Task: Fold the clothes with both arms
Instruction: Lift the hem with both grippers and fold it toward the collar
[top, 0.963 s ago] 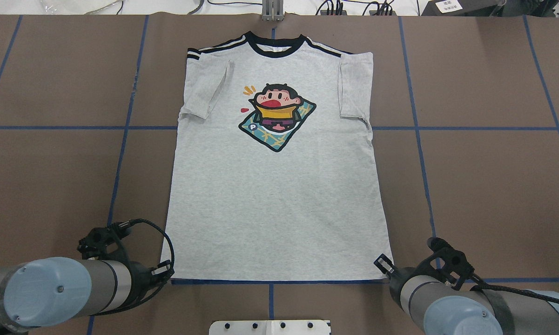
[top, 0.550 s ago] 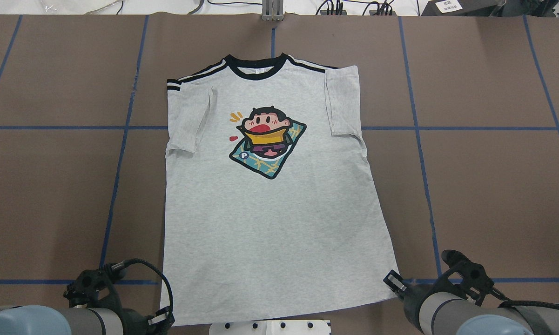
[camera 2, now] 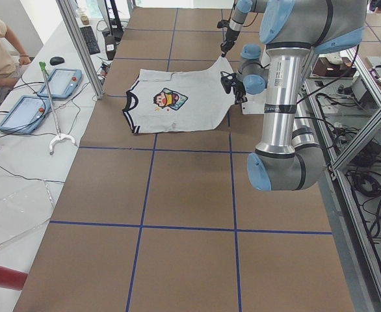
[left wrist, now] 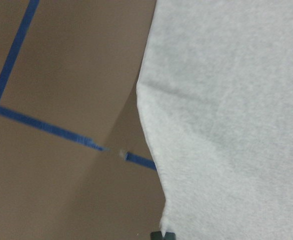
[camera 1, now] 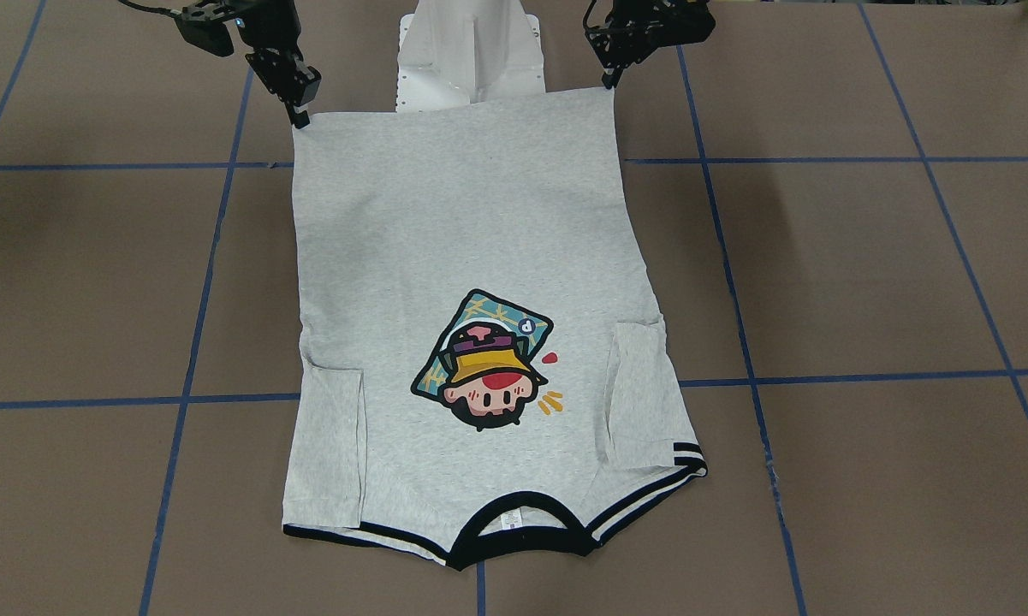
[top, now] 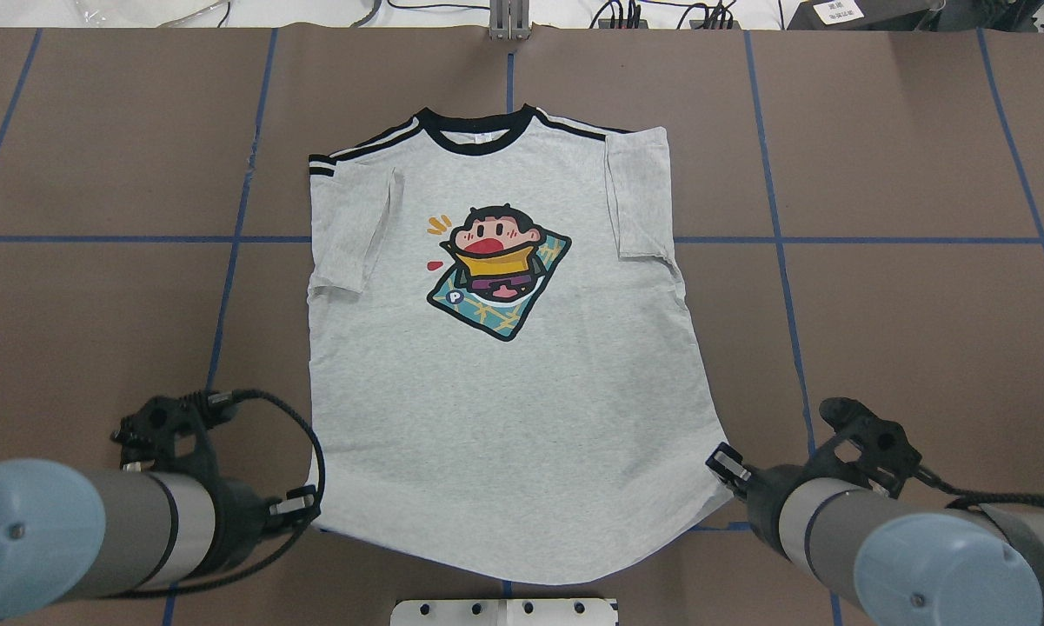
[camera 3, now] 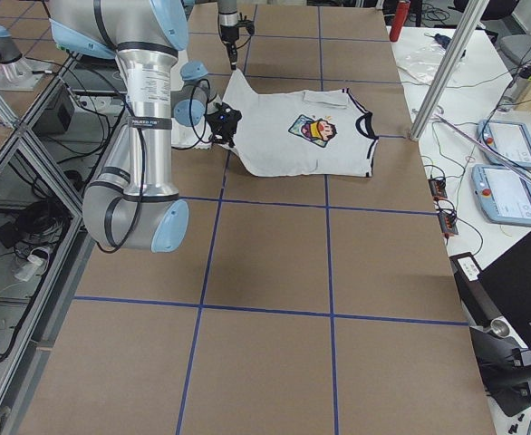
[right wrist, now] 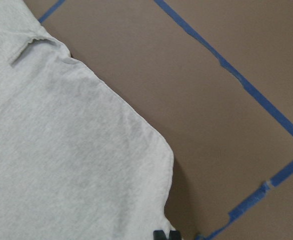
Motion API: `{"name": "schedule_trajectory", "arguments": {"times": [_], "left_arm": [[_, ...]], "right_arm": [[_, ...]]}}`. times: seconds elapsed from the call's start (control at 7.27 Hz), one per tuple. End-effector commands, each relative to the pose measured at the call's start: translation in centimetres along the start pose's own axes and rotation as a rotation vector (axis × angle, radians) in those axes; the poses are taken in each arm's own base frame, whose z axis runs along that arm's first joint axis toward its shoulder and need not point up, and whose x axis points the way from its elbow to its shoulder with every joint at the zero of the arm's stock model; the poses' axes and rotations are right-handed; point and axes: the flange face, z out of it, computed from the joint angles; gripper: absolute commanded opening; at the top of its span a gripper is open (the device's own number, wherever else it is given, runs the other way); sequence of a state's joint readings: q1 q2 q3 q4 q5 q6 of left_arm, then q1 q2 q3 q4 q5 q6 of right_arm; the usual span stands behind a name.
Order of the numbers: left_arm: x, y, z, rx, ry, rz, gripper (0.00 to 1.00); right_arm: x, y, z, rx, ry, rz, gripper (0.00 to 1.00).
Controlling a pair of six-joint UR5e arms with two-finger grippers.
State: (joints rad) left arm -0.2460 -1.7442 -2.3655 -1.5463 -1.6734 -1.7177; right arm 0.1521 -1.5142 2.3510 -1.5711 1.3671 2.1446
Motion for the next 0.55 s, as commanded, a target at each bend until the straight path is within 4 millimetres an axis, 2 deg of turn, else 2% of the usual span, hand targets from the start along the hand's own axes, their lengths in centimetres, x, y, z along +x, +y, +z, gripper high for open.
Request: {"name": "schedule_trajectory", "arguments": {"times": [0.0,0.14,0.28,0.41], "left_arm": [[3.6,-8.1,1.4,0.095,-0.019,0.055,0.00],[4.6,-12.4,1.8,0.127,-0.033,0.070,0.00],[4.8,-15.2,3.0,0.149,-0.051,0.177,0.00],[4.2,-19.5,4.4,0.202,-0.022,0.180,0.00]], "right_arm": [[-6.7,-6.8,3.6,0.056,0.011,-0.082,0.00],[-9.9,-10.7,4.9,0.072,0.022,-0.109,0.00],[-13.4,-13.8,6.5,0.099,0.034,-0.108,0.00],[-16.1,-17.5,8.2,0.148,0.056,-0.125,0.00]]}}
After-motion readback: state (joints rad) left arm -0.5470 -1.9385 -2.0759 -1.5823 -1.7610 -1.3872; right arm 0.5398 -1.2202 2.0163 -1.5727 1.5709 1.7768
